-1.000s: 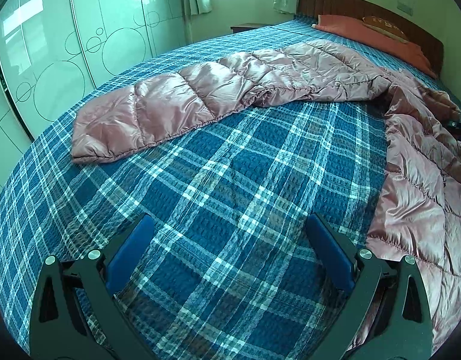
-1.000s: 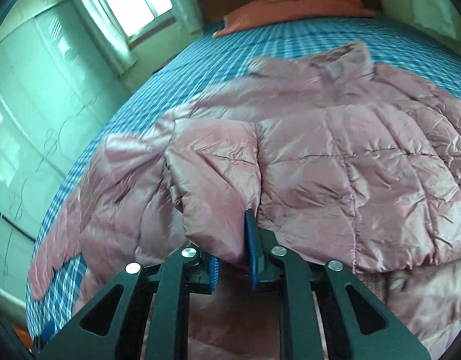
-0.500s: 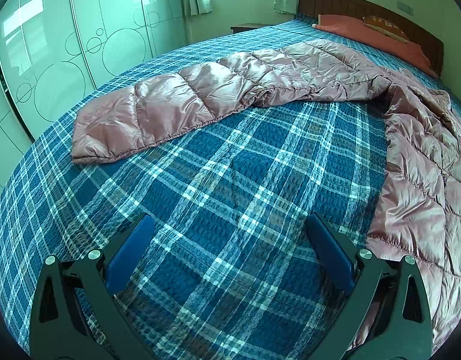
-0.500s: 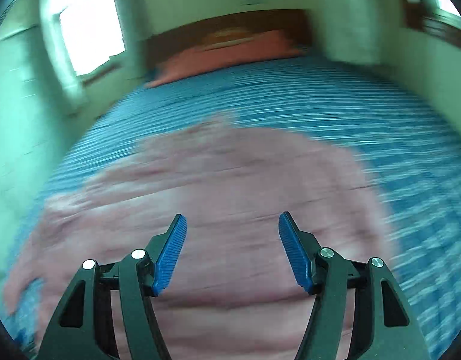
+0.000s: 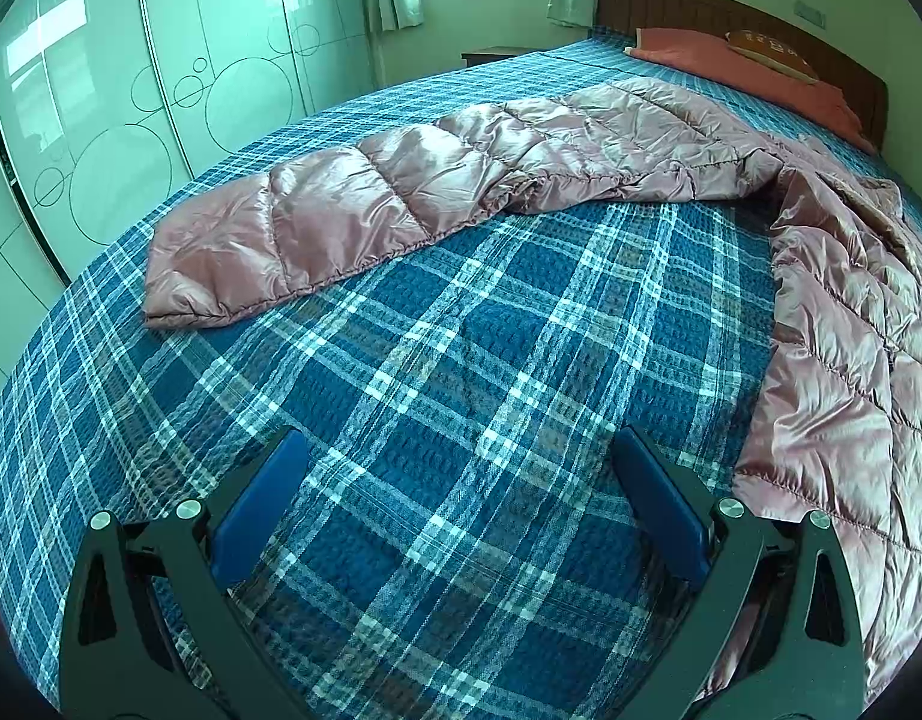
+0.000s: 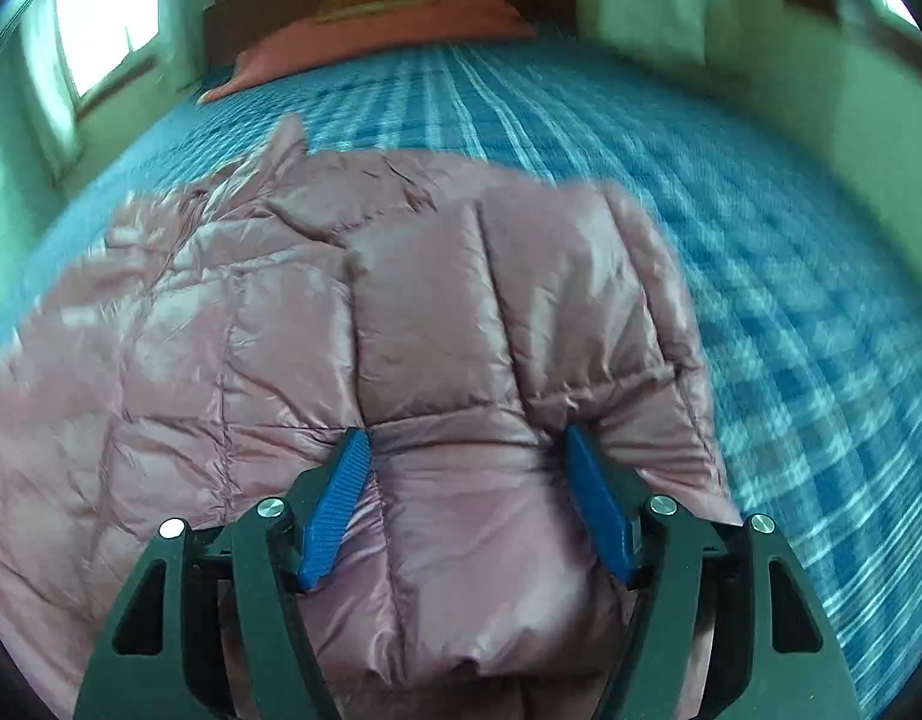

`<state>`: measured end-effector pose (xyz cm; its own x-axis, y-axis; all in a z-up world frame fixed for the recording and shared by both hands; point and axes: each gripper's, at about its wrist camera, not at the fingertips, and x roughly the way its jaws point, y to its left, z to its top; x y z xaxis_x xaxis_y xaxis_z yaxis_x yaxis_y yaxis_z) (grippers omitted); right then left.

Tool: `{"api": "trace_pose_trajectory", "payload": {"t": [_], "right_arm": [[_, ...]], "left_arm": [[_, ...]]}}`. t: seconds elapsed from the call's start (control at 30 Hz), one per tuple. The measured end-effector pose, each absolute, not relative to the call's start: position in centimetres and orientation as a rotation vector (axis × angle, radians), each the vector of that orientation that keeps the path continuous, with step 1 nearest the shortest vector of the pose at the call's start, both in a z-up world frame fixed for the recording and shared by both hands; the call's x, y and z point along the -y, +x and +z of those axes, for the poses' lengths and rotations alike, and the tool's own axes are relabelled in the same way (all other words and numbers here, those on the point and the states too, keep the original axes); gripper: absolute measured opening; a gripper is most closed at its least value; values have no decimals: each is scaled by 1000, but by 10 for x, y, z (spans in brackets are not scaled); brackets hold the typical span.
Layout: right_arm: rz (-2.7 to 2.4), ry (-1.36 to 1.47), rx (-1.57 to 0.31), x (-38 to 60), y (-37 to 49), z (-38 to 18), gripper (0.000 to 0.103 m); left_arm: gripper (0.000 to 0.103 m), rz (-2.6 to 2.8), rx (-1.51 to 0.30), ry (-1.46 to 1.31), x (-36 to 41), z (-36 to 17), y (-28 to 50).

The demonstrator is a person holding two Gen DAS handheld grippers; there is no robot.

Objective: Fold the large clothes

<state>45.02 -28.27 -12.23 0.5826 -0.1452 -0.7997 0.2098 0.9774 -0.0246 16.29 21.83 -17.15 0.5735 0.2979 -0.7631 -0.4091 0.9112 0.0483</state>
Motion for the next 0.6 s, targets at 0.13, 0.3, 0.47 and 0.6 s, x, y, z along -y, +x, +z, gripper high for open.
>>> {"api": "trace_pose_trajectory", "payload": {"t": [0.13, 0.3, 0.47, 0.6], "right_arm": [[-165, 140, -870, 282, 423, -108, 68], [-167, 112, -893, 276, 420, -128, 70], [-146, 132, -868, 269, 403, -114, 70], [-154, 62, -871, 260, 402, -131, 73]], "left_arm": [[101, 417, -867, -137, -219, -171, 163], [101, 416, -868, -138, -219, -172, 163], [101, 417, -867, -137, -220, -172, 163], [101, 417, -867, -140, -220, -172, 163]]}}
